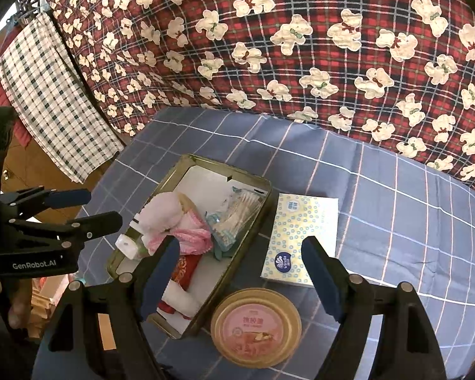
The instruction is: Organize soft objects
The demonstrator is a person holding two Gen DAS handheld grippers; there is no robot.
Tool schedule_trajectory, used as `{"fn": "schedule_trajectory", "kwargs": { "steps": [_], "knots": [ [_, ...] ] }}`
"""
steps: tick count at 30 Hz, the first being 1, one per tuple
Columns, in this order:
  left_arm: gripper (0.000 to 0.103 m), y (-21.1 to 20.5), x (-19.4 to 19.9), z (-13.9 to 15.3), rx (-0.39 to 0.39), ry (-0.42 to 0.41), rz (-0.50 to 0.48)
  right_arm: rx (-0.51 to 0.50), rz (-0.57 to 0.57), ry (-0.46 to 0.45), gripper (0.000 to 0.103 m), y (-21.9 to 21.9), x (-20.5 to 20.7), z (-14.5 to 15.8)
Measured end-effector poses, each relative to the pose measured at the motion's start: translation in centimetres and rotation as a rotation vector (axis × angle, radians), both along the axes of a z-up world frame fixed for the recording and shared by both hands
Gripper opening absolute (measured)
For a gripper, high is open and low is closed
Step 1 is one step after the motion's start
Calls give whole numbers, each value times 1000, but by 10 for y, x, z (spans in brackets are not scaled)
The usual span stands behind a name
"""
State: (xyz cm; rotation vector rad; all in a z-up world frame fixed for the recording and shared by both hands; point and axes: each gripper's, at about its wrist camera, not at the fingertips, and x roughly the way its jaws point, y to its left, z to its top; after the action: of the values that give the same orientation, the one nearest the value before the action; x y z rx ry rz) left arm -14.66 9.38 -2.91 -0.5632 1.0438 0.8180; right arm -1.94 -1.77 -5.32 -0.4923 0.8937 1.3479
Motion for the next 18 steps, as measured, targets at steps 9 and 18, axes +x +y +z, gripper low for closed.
{"fn": "schedule_trajectory", "kwargs": {
  "steps": [9,18],
  "knots": [
    [74,4,-1,-7,-11,10,1,-3,-1,-1,81,2,-2,-1],
    [74,6,3,-8,-4,19,-17,-6,-2,0,81,3,0,-2]
  ]
}}
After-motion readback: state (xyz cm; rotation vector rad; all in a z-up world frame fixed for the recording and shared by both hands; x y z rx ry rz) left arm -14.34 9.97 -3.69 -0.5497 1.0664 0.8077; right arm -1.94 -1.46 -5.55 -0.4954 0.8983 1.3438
